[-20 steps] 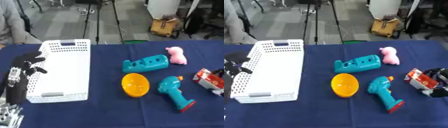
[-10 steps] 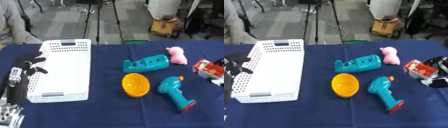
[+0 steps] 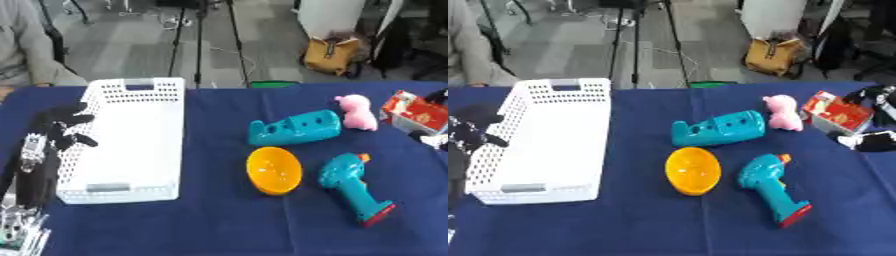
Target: Pick up objects on the table and place them in the box.
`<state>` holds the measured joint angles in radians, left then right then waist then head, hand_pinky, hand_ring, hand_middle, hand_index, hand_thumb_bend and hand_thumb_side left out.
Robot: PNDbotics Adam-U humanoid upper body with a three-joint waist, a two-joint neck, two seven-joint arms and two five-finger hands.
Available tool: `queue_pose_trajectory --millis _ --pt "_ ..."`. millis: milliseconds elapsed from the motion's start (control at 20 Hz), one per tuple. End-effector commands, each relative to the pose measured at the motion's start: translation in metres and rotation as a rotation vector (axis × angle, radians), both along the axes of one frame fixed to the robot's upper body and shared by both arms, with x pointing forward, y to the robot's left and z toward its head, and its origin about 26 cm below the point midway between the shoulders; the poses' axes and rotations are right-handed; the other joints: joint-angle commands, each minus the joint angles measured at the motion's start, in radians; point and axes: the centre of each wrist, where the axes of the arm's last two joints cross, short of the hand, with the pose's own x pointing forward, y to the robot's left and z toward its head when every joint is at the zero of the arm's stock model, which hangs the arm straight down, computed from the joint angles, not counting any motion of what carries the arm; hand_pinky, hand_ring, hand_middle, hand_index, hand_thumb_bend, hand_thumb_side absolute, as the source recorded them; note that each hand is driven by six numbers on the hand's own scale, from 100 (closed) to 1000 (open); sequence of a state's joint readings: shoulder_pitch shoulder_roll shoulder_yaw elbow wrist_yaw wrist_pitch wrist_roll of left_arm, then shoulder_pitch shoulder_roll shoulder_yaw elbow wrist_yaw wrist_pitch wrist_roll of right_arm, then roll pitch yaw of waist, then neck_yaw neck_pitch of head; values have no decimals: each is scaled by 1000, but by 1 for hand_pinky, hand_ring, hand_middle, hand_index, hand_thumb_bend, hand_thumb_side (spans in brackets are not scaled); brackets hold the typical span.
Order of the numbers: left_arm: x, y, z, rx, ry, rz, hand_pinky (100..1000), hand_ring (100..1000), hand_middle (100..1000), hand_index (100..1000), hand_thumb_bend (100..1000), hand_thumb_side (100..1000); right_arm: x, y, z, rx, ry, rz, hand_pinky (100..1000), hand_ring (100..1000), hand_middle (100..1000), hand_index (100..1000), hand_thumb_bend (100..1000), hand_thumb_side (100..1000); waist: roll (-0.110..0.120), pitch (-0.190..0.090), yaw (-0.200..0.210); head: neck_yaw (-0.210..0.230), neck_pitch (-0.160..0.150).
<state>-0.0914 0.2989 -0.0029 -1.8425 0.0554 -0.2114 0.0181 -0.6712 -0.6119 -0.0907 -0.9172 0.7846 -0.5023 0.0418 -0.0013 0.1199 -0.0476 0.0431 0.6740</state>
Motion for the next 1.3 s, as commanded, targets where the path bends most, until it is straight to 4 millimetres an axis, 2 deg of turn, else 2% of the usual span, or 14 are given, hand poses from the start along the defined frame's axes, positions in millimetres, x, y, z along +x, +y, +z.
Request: queue_pose_trajectory --millis 50,200,250,300,700,1050,1300 --pt "0 2 7 16 -21 -10 526 768 776 791 301 1000 3 -2 34 25 -70 21 233 274 502 735 436 157 -1 -12 2 2 -6" --pt "0 1 7 16 -20 -14 526 768 776 791 301 1000 8 10 48 78 -97 63 230 271 494 734 435 156 -2 -12 8 -2 -12" --pt "0 1 7 17 -20 -15 525 768 776 791 301 1000 10 15 53 92 -105 79 230 272 494 734 438 246 -2 -12 10 -3 -14" --pt "0 1 7 17 -21 -17 525 768 776 791 301 1000 12 20 58 105 -113 96 231 272 494 734 435 159 -2 -12 14 -4 -16" --pt "2 -3 9 22 -24 -41 525 768 776 791 298 1000 26 54 88 141 -135 203 238 280 495 734 433 168 -1 -8 51 -17 -36" --pt "3 -7 11 22 -28 -65 525 768 776 791 297 1000 36 79 103 140 -146 273 242 284 497 736 430 172 1 -6 81 -31 -52" --pt "5 -10 14 22 -34 -85 525 768 776 791 297 1000 46 113 116 164 -172 357 255 297 498 739 426 181 0 -2 114 -54 -77"
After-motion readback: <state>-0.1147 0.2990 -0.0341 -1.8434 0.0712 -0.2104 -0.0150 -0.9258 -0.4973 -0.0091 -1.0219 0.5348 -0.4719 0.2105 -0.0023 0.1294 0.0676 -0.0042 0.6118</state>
